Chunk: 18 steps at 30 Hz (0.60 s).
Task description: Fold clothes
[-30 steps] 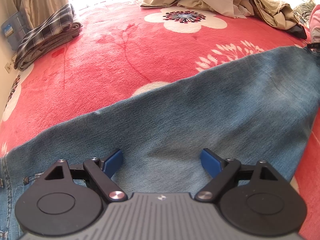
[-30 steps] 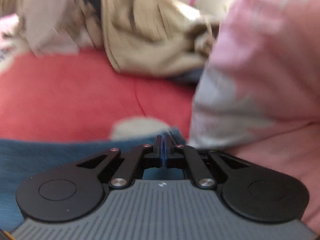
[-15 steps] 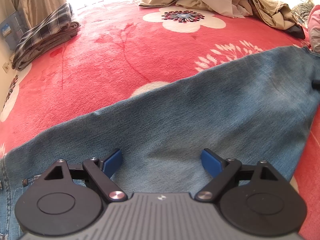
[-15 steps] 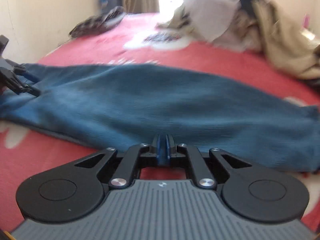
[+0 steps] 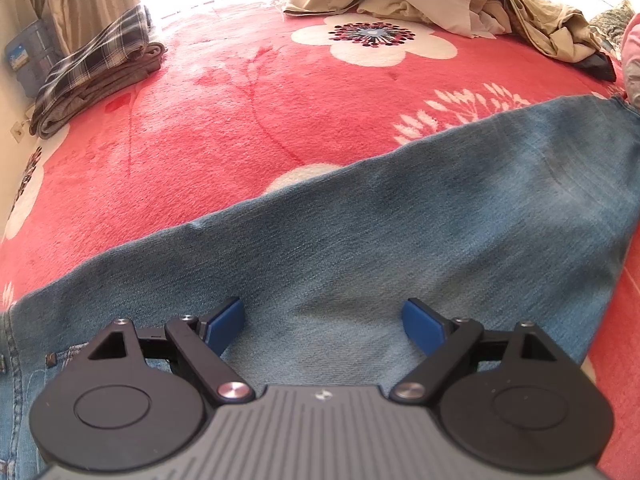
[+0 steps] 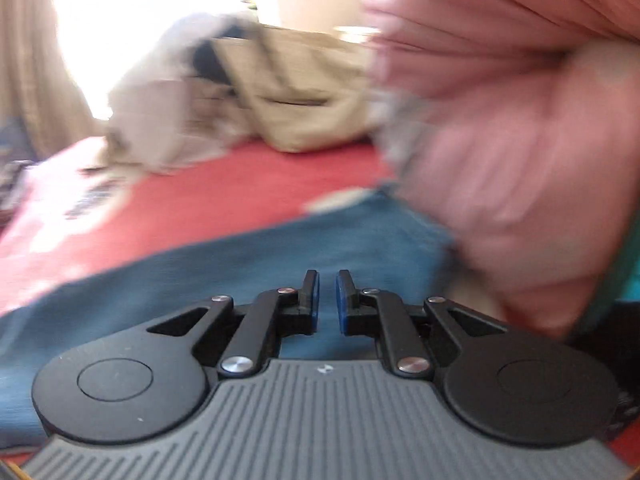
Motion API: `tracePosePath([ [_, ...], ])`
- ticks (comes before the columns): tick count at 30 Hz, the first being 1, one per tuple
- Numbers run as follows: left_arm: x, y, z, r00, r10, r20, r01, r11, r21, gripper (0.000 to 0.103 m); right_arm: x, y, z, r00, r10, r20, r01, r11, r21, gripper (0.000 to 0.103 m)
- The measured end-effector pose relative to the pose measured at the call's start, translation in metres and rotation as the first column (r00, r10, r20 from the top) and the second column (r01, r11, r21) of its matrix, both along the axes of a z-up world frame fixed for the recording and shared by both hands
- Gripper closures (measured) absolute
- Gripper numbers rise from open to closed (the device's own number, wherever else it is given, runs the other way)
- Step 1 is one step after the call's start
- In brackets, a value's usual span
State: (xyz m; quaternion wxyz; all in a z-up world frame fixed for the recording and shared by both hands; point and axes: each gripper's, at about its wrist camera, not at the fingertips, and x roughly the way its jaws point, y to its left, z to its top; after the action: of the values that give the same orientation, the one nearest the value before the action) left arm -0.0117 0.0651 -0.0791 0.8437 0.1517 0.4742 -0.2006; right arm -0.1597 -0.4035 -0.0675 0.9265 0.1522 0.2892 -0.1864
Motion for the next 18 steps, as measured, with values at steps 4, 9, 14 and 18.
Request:
tracePosePath([
  [4,-0.002,0.000,0.002,1.000,0.028,0.006,-0.028,1.000,-0.001,0.015,0.019,0.052,0.012,0.961,0.274,0.028,-0.274,0.962,-0.008,0.094],
  [9,-0.011,0.001,0.009,0.999,0.041,0.009,-0.041,0.999,0.013,0.021,0.048,0.131,0.012,0.784,0.621,0.006,-0.620,0.783,-0.046,0.094],
  [14,-0.036,0.006,0.017,1.000,0.004,0.018,-0.004,0.999,0.039,0.021,0.072,0.208,0.004,0.567,0.821,-0.065,-0.821,0.559,-0.114,0.094],
  [18,-0.061,0.010,0.017,0.999,-0.042,0.030,0.040,0.996,0.078,0.020,0.096,0.228,-0.009,0.502,0.860,-0.093,-0.864,0.497,-0.079,0.094],
])
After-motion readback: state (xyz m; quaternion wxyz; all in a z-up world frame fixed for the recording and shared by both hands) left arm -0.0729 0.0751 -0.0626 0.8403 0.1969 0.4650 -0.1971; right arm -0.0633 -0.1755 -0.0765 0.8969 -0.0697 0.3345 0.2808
